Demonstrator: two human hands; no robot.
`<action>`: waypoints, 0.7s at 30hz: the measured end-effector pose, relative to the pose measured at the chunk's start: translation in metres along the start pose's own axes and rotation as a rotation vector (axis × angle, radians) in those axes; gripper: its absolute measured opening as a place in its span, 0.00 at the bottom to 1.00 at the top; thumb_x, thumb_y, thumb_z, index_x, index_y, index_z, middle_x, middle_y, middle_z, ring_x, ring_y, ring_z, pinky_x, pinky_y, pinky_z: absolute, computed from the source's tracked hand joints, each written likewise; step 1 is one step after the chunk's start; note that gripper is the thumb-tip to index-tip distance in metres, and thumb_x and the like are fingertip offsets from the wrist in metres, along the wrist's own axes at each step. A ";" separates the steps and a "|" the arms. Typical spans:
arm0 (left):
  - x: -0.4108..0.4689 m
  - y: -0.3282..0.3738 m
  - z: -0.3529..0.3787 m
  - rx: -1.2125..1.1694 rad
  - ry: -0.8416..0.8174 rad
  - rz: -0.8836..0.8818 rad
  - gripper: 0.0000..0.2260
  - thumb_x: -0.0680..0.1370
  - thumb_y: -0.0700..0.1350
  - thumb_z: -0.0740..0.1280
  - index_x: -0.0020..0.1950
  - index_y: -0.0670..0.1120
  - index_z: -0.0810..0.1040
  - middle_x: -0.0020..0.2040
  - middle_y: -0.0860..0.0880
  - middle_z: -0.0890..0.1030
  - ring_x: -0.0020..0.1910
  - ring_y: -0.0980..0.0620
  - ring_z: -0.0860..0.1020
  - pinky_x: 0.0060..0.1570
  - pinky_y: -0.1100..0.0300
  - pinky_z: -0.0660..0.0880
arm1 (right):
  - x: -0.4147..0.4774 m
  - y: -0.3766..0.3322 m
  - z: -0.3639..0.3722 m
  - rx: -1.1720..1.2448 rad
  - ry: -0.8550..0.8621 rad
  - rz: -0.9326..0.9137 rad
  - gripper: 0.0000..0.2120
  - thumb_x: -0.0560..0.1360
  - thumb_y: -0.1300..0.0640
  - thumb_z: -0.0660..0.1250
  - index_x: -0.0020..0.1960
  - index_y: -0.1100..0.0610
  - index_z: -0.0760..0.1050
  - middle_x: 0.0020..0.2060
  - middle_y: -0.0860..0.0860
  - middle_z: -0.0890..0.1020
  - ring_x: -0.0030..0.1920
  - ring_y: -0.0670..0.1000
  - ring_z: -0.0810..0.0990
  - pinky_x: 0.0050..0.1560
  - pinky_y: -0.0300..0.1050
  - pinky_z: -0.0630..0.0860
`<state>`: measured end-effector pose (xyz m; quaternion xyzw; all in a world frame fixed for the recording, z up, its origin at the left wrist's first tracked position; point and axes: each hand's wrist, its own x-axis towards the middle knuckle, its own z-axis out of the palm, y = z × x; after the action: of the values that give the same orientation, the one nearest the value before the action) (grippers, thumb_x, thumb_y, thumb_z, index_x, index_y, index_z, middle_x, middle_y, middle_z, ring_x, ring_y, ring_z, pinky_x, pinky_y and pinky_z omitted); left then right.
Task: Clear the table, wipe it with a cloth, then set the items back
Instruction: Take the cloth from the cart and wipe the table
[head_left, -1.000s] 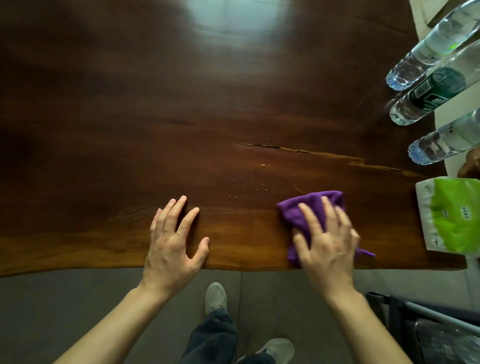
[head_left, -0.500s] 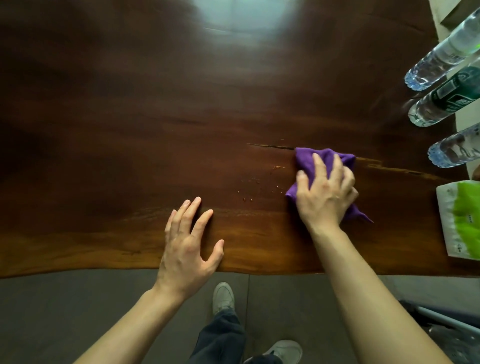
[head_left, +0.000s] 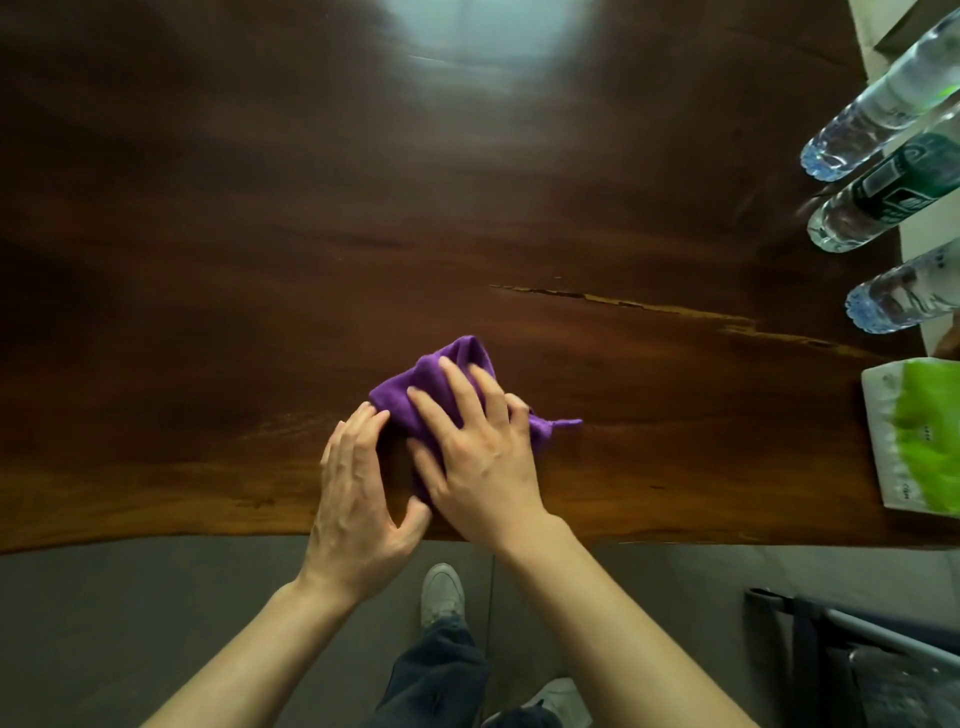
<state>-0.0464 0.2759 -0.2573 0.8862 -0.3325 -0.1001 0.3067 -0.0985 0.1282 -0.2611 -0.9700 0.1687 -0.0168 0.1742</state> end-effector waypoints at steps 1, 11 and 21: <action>-0.001 -0.001 -0.001 -0.007 -0.006 0.007 0.36 0.70 0.52 0.67 0.76 0.39 0.63 0.74 0.39 0.68 0.75 0.42 0.65 0.74 0.37 0.63 | -0.009 0.001 0.000 0.000 -0.002 0.005 0.24 0.80 0.41 0.58 0.74 0.46 0.67 0.78 0.53 0.64 0.76 0.59 0.62 0.70 0.61 0.65; 0.001 0.002 -0.001 0.066 -0.038 -0.034 0.32 0.73 0.55 0.64 0.74 0.41 0.67 0.75 0.43 0.66 0.76 0.45 0.62 0.76 0.39 0.59 | -0.090 0.105 -0.035 -0.091 0.101 0.355 0.27 0.77 0.42 0.57 0.74 0.49 0.70 0.76 0.55 0.67 0.72 0.60 0.66 0.65 0.59 0.66; 0.003 -0.002 0.003 0.144 -0.047 -0.015 0.29 0.74 0.55 0.64 0.71 0.40 0.71 0.74 0.41 0.68 0.76 0.44 0.61 0.75 0.41 0.60 | -0.030 0.150 -0.053 -0.034 0.314 0.842 0.23 0.81 0.44 0.58 0.74 0.50 0.68 0.76 0.58 0.64 0.73 0.64 0.61 0.68 0.67 0.61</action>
<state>-0.0441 0.2738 -0.2603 0.9058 -0.3394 -0.0988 0.2335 -0.1799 -0.0119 -0.2620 -0.8052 0.5734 -0.0886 0.1221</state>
